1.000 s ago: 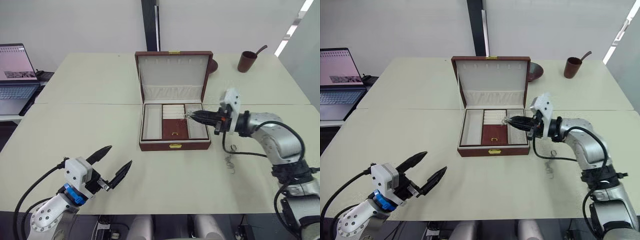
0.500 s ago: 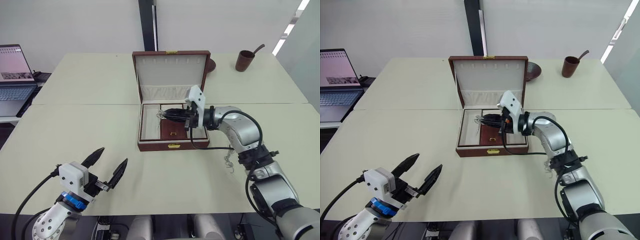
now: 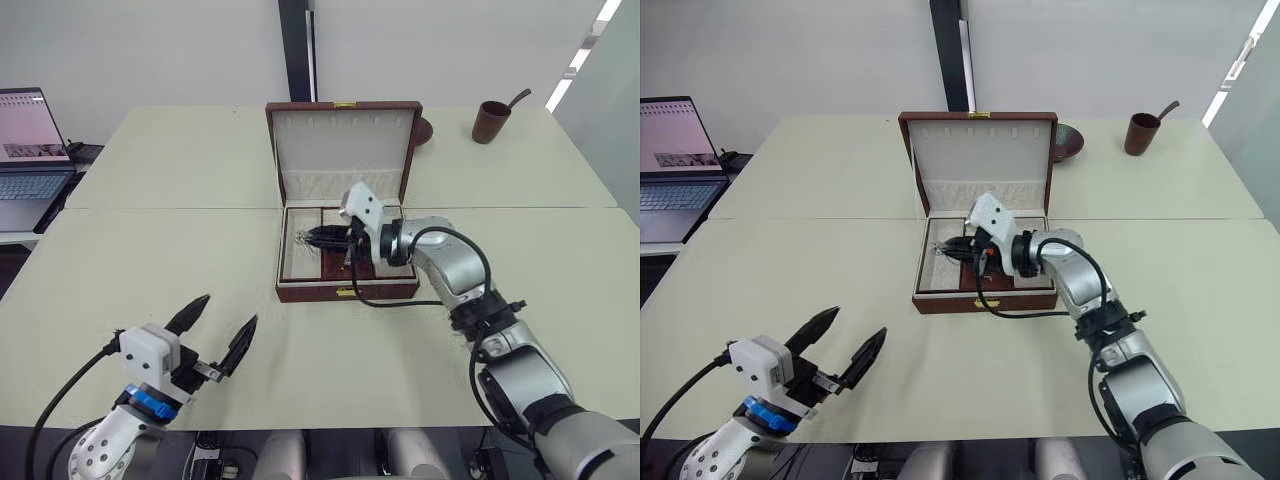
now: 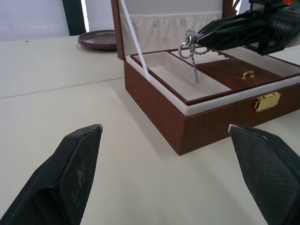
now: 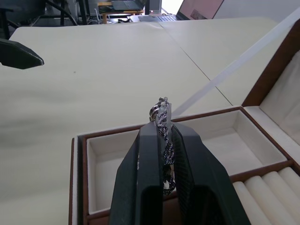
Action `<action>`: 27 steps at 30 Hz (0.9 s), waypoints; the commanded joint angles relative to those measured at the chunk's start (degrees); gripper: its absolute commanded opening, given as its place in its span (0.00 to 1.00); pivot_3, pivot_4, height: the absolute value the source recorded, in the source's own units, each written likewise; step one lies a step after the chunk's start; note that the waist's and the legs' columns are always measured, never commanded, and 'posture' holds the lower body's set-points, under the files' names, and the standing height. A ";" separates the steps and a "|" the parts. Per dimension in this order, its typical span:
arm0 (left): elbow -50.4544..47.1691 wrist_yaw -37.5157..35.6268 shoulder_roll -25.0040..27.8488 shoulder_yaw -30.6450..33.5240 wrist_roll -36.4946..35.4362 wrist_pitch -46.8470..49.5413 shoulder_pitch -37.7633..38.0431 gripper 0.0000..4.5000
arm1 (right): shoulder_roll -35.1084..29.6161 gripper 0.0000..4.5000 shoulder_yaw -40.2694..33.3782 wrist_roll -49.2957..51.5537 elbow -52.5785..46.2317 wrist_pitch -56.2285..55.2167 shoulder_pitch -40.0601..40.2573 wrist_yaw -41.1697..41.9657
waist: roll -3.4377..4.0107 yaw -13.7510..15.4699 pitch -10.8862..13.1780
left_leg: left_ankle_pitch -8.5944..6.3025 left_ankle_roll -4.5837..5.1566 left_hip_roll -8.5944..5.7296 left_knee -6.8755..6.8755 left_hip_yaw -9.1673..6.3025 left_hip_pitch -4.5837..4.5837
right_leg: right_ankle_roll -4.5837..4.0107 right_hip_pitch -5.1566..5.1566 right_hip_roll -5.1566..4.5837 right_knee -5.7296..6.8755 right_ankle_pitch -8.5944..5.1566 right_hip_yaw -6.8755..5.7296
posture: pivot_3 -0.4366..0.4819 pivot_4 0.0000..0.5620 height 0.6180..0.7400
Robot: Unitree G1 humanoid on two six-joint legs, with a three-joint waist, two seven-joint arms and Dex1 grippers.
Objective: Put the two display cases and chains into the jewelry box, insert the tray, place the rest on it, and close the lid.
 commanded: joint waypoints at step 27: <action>0.09 1.24 3.90 3.32 -3.43 8.12 -7.96 1.00 | -11.05 1.00 -15.29 7.79 -7.59 2.01 7.28 2.93 | -0.01 0.28 0.00 | 0.00 0.00 -0.06 -0.01 -0.03 -0.06 | 0.00 0.01 -0.06 -0.02 0.00 -0.03 | 0.48 0.27 1.00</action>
